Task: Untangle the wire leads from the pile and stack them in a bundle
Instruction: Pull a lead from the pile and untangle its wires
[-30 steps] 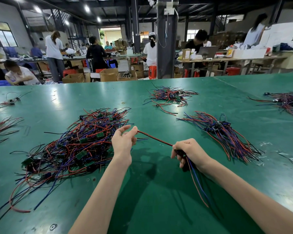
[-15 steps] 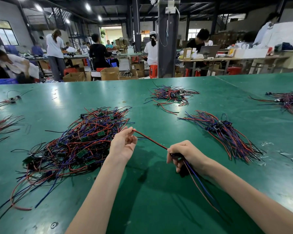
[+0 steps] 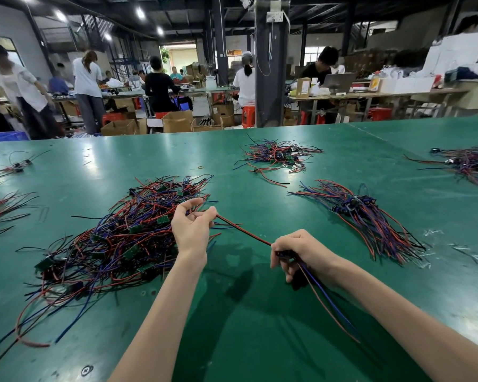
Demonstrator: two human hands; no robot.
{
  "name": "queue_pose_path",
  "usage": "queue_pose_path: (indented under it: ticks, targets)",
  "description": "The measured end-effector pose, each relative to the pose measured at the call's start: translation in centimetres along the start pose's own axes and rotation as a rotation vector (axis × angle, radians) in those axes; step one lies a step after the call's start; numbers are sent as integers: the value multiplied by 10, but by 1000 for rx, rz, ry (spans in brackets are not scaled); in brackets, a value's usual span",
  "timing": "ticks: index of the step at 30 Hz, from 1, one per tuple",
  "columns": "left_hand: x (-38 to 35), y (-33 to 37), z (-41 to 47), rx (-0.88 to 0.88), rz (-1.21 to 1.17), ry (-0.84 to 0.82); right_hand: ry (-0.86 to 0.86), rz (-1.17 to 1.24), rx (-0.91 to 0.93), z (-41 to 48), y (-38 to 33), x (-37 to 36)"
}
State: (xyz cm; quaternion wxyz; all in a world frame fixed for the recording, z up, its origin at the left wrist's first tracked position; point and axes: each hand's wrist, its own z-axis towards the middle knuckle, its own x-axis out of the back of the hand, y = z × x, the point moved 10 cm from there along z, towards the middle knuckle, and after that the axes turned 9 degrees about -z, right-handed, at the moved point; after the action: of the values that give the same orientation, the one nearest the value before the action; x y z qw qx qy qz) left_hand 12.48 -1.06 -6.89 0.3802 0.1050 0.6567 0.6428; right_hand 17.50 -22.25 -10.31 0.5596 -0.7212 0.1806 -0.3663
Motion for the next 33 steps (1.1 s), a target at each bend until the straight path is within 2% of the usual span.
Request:
queue_pose_path:
  ticks: [4,10,19,21,25,28,31,33]
  targets:
    - [0,5,0,-85,90,-18,-5,0,7,1,-1,0]
    - [-6,27,-7,-335,334,-32,-25,10,0,1,-1,-2]
    - [-24,51,-28,-676,511,-141,-27,12,16,1,-3,-1]
    - [-20,47,-23,-611,464,-103,-21,17,5,0,-2,0]
    - [0,11,-1,-170,95,-10,-23,40,-11,-1,-2,-1]
    - [4,-11,3,59,-183,10,-23,40,-14,-1,-3,-2]
    - [2,-19,3,141,-295,10,-22,32,-8,0,-4,-1]
    - [1,-17,3,126,-265,3,-24,33,-6,0,-3,-1]
